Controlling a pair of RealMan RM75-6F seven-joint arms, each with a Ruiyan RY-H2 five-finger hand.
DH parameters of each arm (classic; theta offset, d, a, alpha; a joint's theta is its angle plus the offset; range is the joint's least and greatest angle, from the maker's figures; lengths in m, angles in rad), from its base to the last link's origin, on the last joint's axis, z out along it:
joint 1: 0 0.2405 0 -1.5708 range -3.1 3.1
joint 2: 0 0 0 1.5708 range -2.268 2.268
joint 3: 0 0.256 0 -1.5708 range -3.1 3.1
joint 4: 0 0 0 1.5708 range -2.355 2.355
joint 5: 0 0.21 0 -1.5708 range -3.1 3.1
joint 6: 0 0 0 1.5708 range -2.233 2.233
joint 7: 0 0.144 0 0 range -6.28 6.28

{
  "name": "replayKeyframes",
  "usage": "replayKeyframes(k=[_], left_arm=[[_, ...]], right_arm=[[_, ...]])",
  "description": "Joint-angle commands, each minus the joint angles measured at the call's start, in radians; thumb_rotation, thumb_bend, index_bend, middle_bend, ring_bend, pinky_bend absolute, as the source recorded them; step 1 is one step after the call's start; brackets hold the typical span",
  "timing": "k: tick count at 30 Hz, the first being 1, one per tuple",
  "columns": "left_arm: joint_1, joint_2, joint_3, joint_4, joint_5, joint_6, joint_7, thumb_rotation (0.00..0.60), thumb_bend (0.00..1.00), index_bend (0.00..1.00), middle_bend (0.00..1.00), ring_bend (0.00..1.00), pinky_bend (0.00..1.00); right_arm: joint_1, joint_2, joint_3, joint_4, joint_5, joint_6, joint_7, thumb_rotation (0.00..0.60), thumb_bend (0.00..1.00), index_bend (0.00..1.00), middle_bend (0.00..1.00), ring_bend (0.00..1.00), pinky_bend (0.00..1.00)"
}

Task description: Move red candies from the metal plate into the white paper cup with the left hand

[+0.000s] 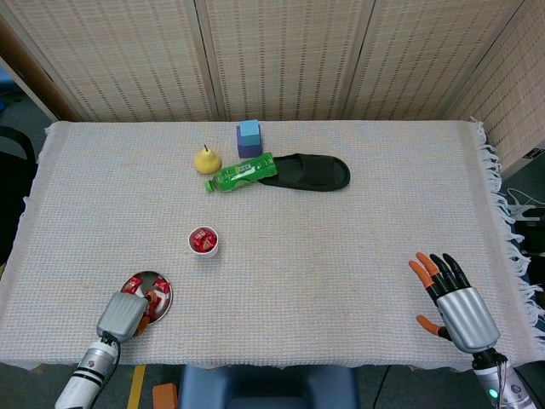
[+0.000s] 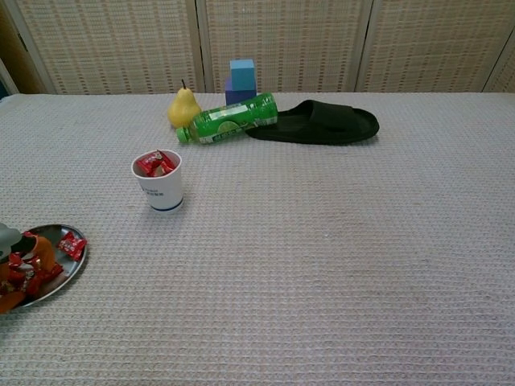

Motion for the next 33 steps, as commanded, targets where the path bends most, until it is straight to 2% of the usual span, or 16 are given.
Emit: replayKeyframes(k=[1,13,25,33], left_arm=[[-0.001,-0.001,0.000,0.000,0.000,-0.002,0.002,0.600,0.39,0.39,1.00,1.00,1.00],[-0.004,-0.007,-0.003,0.016,-0.008,-0.015,0.002,0.600,0.39,0.47,1.00,1.00,1.00],[-0.003,-0.007,-0.003,0.026,0.030,-0.002,-0.040,0.600,0.50,0.55,1.00,1.00,1.00],[-0.001,-0.004,-0.007,0.031,0.041,0.006,-0.047,0.600,0.51,0.56,1.00,1.00,1.00]], right_arm=[[0.000,0.000,0.000,0.000,0.000,0.000,-0.001,0.600,0.06,0.00,0.00,0.00,0.00],[-0.003,0.001,0.000,0.000,0.000,0.003,-0.002,0.600,0.06,0.00,0.00,0.00,0.00],[-0.004,0.001,-0.001,-0.002,-0.001,0.002,-0.006,0.600,0.06,0.00,0.00,0.00,0.00],[-0.004,0.002,-0.001,-0.003,0.000,0.002,-0.006,0.600,0.06,0.00,0.00,0.00,0.00]])
